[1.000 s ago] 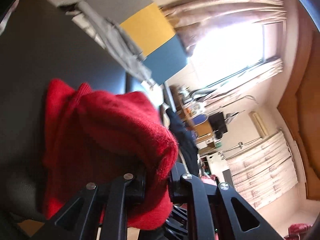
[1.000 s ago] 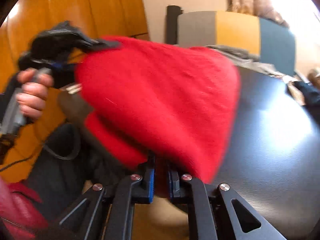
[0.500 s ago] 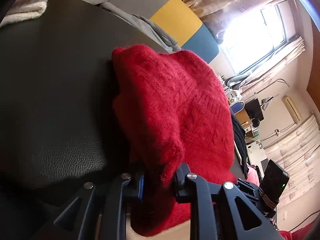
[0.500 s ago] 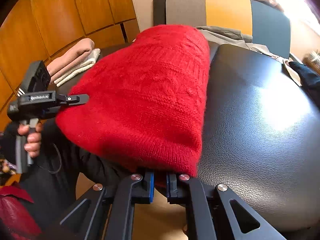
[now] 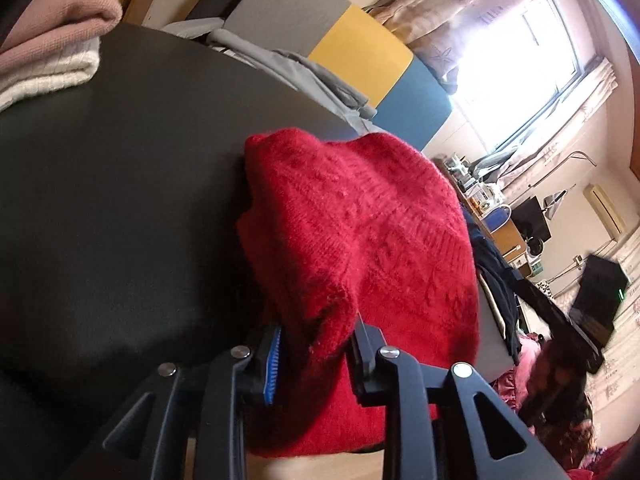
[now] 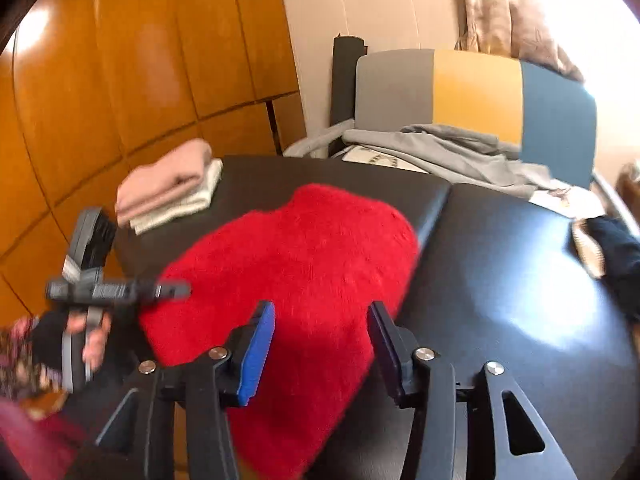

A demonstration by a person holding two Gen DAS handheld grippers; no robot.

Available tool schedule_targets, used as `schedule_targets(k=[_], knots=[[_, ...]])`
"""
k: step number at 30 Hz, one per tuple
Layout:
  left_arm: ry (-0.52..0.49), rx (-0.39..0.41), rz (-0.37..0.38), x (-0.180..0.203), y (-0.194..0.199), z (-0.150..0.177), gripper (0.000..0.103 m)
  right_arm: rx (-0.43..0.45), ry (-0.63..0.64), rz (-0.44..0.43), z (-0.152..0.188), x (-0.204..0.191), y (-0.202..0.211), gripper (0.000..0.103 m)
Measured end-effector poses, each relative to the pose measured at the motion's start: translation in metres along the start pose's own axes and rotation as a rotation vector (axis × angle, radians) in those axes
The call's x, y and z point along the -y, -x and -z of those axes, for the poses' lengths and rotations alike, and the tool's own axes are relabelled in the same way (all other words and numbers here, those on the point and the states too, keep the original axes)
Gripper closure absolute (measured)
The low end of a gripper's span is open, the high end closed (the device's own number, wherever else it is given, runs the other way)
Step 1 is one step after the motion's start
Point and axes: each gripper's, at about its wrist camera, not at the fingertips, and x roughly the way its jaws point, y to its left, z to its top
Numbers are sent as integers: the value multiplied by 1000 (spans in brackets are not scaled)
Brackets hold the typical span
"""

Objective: Fold clothes
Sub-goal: 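Grasp the sweater bundle with both tools and tuck its edge under, then release the sweater and reposition both tools on the folded bundle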

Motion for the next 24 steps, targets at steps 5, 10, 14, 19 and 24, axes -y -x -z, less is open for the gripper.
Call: schedule_targets(k=[5, 10, 14, 19, 24], knots=[[39, 37, -31, -5, 22, -1, 75, -23, 31, -2, -24, -2, -53, 66], [-7, 122, -140, 6, 41, -9, 77, -134, 0, 59, -43, 22, -107, 68], [-31, 171, -192, 15, 44, -15, 79, -93, -22, 99, -42, 38, -131, 68], [-207, 157, -143, 66, 17, -28, 79, -74, -16, 138, -42, 36, -129, 68], [-457, 33, -211, 113, -45, -32, 79, -25, -106, 92, -50, 34, -90, 67]])
